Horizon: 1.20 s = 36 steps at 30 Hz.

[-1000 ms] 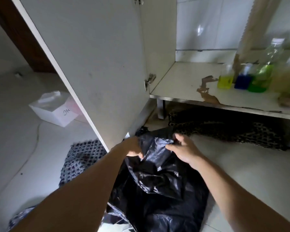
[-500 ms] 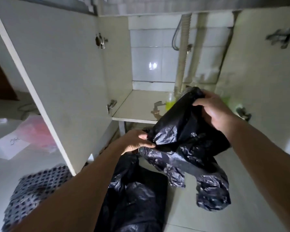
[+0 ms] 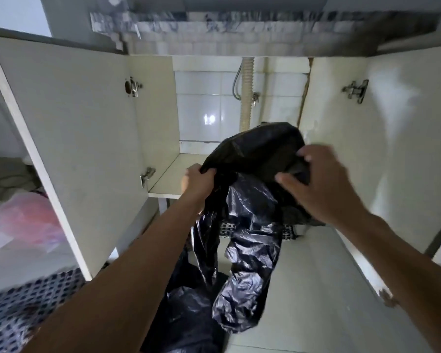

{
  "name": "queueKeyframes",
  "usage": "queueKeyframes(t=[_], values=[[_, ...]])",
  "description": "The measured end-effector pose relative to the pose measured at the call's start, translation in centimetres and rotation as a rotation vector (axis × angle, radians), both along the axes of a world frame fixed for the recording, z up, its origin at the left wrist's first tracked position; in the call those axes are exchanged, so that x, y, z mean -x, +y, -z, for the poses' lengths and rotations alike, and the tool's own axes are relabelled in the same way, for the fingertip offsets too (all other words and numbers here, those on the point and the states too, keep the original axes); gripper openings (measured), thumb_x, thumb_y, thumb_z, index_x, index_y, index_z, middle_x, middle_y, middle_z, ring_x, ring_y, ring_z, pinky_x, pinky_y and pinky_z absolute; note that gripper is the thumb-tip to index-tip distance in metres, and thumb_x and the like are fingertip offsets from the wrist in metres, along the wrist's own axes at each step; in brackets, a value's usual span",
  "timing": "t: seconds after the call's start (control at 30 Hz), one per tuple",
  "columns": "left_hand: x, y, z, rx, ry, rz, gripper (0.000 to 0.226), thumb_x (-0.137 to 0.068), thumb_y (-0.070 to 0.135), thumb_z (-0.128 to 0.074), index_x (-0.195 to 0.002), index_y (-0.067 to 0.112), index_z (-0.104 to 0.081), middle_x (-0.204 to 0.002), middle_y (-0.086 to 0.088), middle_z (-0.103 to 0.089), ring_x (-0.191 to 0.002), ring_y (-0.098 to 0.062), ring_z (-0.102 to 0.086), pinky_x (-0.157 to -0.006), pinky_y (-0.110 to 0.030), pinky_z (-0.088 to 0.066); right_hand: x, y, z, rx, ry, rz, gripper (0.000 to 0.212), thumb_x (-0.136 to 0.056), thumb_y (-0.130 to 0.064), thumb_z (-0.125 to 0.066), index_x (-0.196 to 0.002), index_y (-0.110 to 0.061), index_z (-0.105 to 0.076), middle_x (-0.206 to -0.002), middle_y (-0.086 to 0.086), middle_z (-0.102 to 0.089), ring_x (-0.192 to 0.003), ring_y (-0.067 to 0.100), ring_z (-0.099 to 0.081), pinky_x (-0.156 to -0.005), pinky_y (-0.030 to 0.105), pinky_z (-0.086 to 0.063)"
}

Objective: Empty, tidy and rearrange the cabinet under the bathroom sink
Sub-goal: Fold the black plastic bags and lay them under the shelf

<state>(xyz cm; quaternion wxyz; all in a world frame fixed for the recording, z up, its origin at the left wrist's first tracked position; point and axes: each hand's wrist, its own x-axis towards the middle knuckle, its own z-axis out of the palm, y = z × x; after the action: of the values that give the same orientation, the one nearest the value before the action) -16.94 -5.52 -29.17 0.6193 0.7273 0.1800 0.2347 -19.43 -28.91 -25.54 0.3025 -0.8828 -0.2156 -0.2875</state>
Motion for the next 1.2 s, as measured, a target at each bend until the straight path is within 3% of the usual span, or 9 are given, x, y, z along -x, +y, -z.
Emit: queueKeyframes(t=[0.17,0.4,0.63,0.73,0.8,0.93,1.03,1.1,1.2], values=[[0.4,-1.2,-0.6,0.319,0.037,0.063,0.017,-0.088,0.014,-0.062,-0.098,0.0,-0.058,-0.09,-0.019,-0.064,-0.081,-0.03,-0.064,-0.076,-0.041,-0.056,0.7,2.4,5.6,0.377,0.381,0.072,0.075,-0.075,-0.05,-0.066,-0.13,-0.011,-0.033,-0.124,0.01,-0.049,-0.112,0.032,-0.054,-0.092,0.042,-0.046],[0.7,-0.3,-0.4,0.566,0.227,0.17,0.023,-0.09,0.021,-0.063,-0.107,0.006,-0.061,-0.09,-0.011,-0.068,-0.07,-0.024,-0.065,-0.048,-0.03,-0.054,-4.0,0.0,7.8,0.037,0.509,0.207,0.03,-0.09,-0.024,-0.052,-0.116,-0.008,-0.05,-0.112,0.013,-0.063,-0.101,0.031,-0.059,-0.086,0.041,-0.05],[0.7,1.3,-0.2,0.692,0.268,0.176,0.016,-0.096,0.017,-0.048,-0.083,0.009,-0.053,-0.08,-0.007,-0.061,-0.071,-0.023,-0.059,-0.056,-0.046,-0.044,-1.4,2.2,7.8,0.389,0.388,-0.267,0.064,-0.076,-0.034,-0.071,-0.132,-0.016,-0.044,-0.135,0.003,-0.043,-0.122,0.018,-0.044,-0.102,0.032,-0.039],[0.9,2.0,-0.6,0.795,0.209,0.152,0.02,-0.099,0.012,-0.043,-0.08,0.006,-0.047,-0.077,-0.01,-0.057,-0.063,-0.024,-0.061,-0.053,-0.05,-0.044,-1.0,3.0,10.3,0.711,0.338,-0.216,0.099,-0.07,-0.041,-0.073,-0.149,-0.016,-0.019,-0.158,0.008,-0.009,-0.145,0.027,-0.011,-0.118,0.044,-0.014],[1.0,2.4,-0.8,0.843,0.181,0.166,0.019,-0.1,0.009,-0.038,-0.086,0.001,-0.047,-0.081,-0.015,-0.059,-0.055,-0.028,-0.066,-0.049,-0.056,-0.049,-1.2,3.2,11.8,0.762,0.171,-0.109,0.109,-0.061,-0.041,-0.08,-0.149,-0.012,-0.023,-0.157,0.017,-0.015,-0.145,0.033,-0.019,-0.115,0.052,-0.017],[0.6,3.0,-0.4,0.95,0.103,0.099,0.021,-0.097,-0.003,-0.029,-0.11,-0.008,-0.045,-0.091,-0.023,-0.057,-0.073,-0.038,-0.059,-0.032,-0.05,-0.048,-2.5,3.3,13.3,0.655,0.057,-0.019,0.101,-0.034,-0.039,-0.085,-0.125,-0.009,-0.054,-0.134,0.02,-0.053,-0.119,0.033,-0.056,-0.097,0.052,-0.044],[0.6,3.1,-0.4,0.947,0.06,-0.042,0.041,-0.091,-0.012,-0.029,-0.131,-0.008,-0.036,-0.109,-0.027,-0.05,-0.076,-0.042,-0.054,-0.028,-0.045,-0.045,-3.2,3.3,13.8,0.474,0.179,-0.19,0.051,-0.066,-0.032,-0.068,-0.111,-0.011,-0.059,-0.118,0.013,-0.06,-0.102,0.03,-0.061,-0.087,0.043,-0.049],[1.0,2.8,-0.9,0.96,0.0,-0.065,0.034,-0.093,-0.011,-0.031,-0.127,-0.009,-0.039,-0.126,-0.03,-0.044,-0.088,-0.045,-0.053,-0.027,-0.045,-0.045,-3.0,3.5,13.4,0.241,0.306,-0.333,0.008,-0.086,-0.013,-0.053,-0.084,-0.013,-0.061,-0.077,0.007,-0.062,-0.066,0.023,-0.06,-0.063,0.032,-0.048],[1.3,2.1,-1.5,1.005,-0.082,-0.087,0.026,-0.095,-0.01,-0.034,-0.12,-0.008,-0.042,-0.141,-0.033,-0.03,-0.104,-0.047,-0.046,-0.033,-0.042,-0.049,-2.4,4.6,12.6,0.011,0.699,-0.314,0.024,-0.09,-0.004,-0.056,-0.07,-0.018,-0.053,-0.068,0.0,-0.052,-0.06,0.011,-0.048,-0.058,0.014,-0.038]])
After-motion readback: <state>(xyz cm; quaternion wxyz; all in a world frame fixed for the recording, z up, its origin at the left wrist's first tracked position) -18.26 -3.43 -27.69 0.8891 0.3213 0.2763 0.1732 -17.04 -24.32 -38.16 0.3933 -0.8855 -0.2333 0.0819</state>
